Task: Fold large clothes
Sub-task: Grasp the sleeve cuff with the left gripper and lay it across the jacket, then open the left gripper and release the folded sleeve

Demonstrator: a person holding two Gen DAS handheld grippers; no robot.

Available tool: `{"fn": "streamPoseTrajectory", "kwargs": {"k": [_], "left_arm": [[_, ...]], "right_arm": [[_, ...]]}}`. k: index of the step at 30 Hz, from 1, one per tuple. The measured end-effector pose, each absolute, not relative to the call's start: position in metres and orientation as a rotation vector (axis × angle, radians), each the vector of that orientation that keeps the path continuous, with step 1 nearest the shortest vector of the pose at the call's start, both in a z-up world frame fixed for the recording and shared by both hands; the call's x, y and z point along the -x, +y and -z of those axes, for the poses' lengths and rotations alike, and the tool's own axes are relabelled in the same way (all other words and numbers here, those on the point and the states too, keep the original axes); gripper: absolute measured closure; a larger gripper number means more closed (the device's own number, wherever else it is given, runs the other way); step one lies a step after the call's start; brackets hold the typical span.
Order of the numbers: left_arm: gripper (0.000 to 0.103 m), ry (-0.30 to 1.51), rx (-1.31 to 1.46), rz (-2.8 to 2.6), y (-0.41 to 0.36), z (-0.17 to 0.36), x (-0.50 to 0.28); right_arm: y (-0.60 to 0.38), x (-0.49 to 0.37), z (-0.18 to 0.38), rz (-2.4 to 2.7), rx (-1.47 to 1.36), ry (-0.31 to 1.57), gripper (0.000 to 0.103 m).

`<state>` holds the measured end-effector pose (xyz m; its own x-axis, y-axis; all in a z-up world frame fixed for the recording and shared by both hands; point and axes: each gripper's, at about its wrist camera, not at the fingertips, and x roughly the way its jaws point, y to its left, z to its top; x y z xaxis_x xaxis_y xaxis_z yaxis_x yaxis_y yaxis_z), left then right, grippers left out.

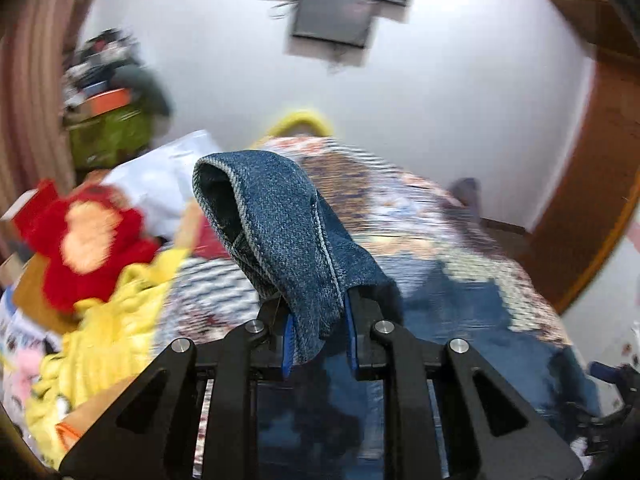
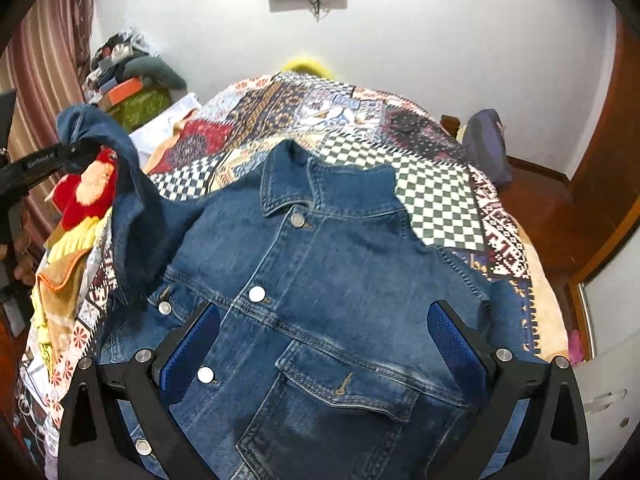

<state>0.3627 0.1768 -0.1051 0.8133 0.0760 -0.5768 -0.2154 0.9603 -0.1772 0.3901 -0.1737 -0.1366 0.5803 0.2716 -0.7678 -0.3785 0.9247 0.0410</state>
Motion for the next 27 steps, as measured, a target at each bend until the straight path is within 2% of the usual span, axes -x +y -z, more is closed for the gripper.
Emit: {"fn": "streamPoseTrajectory", "kwargs": {"k": [5, 11, 15, 18, 20, 21, 22, 23, 24, 25, 27], "left_arm": [[0.084, 0.633, 0.167, -0.033, 0.108, 0.106, -0.378], [0.083, 0.787, 0.09, 0.11, 0.023, 0.153, -0.395], [0.083, 0.959, 0.063, 0.261, -0.02, 0.195, -0.403], [0.081, 1.013, -0.016, 0.322, -0.043, 0.206, -0.395], [0.076, 0.998, -0.067, 0.329, -0.045, 0.203, -0.387], [0.069, 0.987, -0.08, 0.334, -0.043, 0.199, -0.383], [0.057, 0.97, -0.072, 0.343, -0.036, 0.192, -0.376], [0.051, 0.952, -0.052, 0.345, -0.029, 0.186, -0.371], [0.039, 0.933, -0.025, 0.338, -0.015, 0.177, -0.368], [0.033, 0.916, 0.0, 0.331, -0.006, 0.17, -0.365], [0.027, 0.876, 0.048, 0.303, 0.023, 0.156, -0.356]], "right_arm": [[-0.197, -0.383, 0.124, -0.359, 0.092, 0.834, 0.0], [-0.231, -0.377, 0.115, -0.305, 0.051, 0.802, 0.0], [-0.249, -0.375, 0.116, -0.276, 0.042, 0.805, 0.0], [-0.255, -0.376, 0.12, -0.262, 0.043, 0.818, 0.0], [-0.258, -0.377, 0.122, -0.26, 0.044, 0.827, 0.0], [-0.257, -0.378, 0.124, -0.262, 0.045, 0.832, 0.0], [-0.256, -0.379, 0.125, -0.263, 0.047, 0.835, 0.0], [-0.254, -0.38, 0.126, -0.266, 0.048, 0.839, 0.0], [-0.251, -0.381, 0.127, -0.272, 0.049, 0.844, 0.0], [-0.248, -0.383, 0.128, -0.28, 0.051, 0.848, 0.0], [-0.238, -0.387, 0.13, -0.298, 0.058, 0.856, 0.0]]}}
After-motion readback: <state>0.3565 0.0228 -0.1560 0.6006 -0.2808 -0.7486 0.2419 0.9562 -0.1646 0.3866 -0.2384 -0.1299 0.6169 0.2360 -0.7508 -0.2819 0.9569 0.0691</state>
